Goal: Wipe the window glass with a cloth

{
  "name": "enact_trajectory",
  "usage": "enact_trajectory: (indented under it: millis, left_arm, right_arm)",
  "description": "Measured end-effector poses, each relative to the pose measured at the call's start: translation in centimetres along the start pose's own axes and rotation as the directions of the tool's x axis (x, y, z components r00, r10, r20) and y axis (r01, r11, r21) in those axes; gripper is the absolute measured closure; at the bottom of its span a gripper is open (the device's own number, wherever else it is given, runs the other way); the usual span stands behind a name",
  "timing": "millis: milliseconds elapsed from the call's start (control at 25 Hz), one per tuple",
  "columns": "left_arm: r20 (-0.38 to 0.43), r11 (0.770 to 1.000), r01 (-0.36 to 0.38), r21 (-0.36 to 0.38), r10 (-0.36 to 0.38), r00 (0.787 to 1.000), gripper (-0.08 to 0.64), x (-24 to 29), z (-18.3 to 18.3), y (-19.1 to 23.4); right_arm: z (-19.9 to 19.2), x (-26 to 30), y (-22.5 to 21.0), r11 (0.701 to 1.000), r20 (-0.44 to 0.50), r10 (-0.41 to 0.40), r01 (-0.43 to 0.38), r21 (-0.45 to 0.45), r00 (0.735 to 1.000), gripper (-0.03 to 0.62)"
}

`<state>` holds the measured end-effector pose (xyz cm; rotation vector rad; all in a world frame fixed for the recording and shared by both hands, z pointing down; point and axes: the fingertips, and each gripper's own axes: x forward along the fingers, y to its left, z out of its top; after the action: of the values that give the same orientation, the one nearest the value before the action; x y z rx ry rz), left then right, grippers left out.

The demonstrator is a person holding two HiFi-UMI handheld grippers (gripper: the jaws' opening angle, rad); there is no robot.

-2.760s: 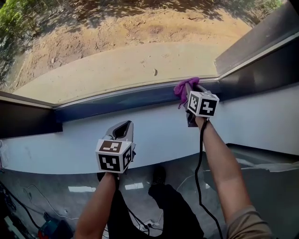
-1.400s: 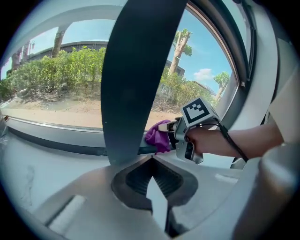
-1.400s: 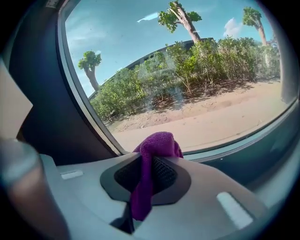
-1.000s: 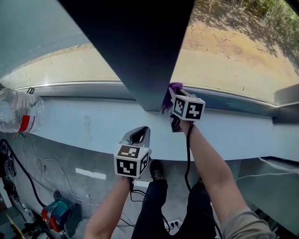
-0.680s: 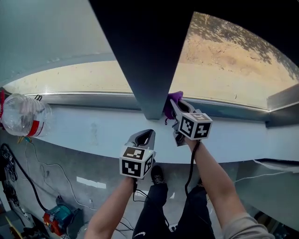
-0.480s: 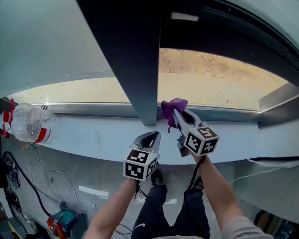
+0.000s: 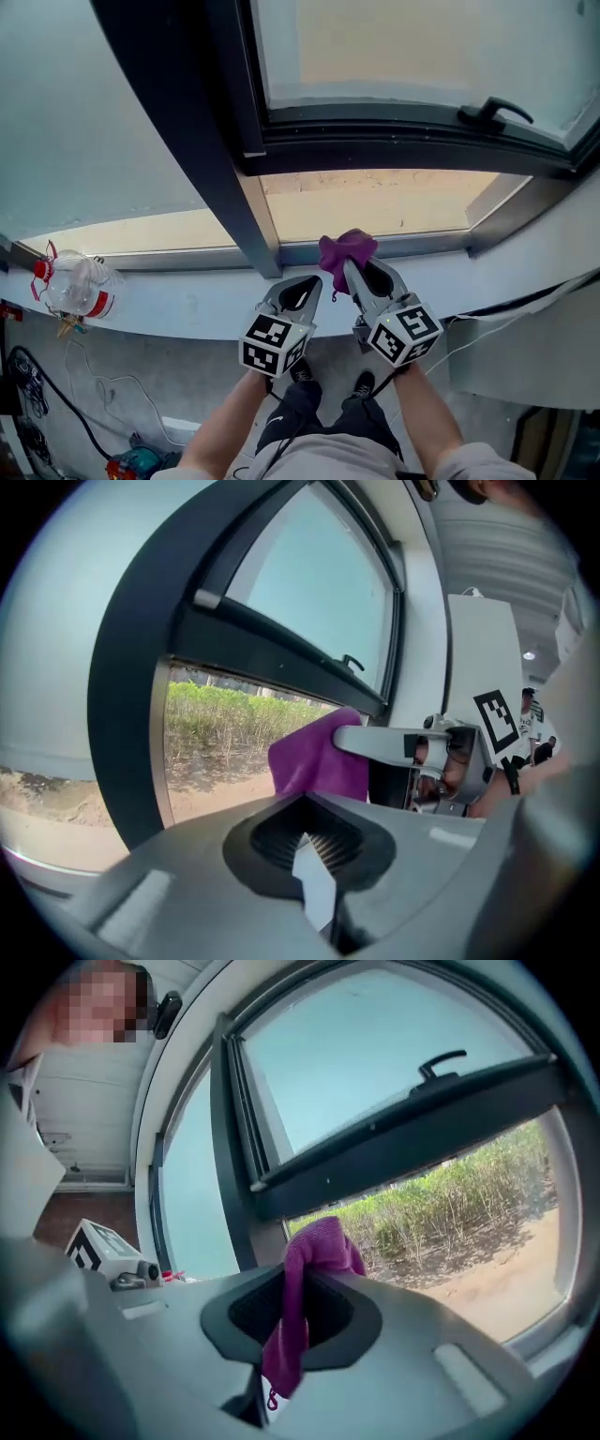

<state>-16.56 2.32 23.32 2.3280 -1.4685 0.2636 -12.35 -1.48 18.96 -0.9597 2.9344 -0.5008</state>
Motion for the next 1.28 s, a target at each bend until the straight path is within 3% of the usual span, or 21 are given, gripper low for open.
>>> enact_trajectory:
  millis: [440,720,1280]
  left_arm:
    - [0.106,0.997,0.031,0.064,-0.038,0.994,0.56,-2.9,8.5,-11.5]
    - [0.163,0.995,0.028,0.094,-0.043,0.986,0.56,-3.1,11.0,-16.0]
    - [0.173,0.993,0.032,0.115,-0.052,0.984,0.56,-2.7,12.2,-20.5]
  right_arm:
    - [11.6,-11.6,1.6,0.993,0.113,0.039,-0.026,-0.112,0.993,0.531]
    - [15.0,-16.0,2.1,0.985,0.161,0.076,-0.049,-0.163,0.984,0.531]
    - [16.7,-20.8,0.8,0.991,0.202,0.058,-0.032,-0.131,0.978,0.532]
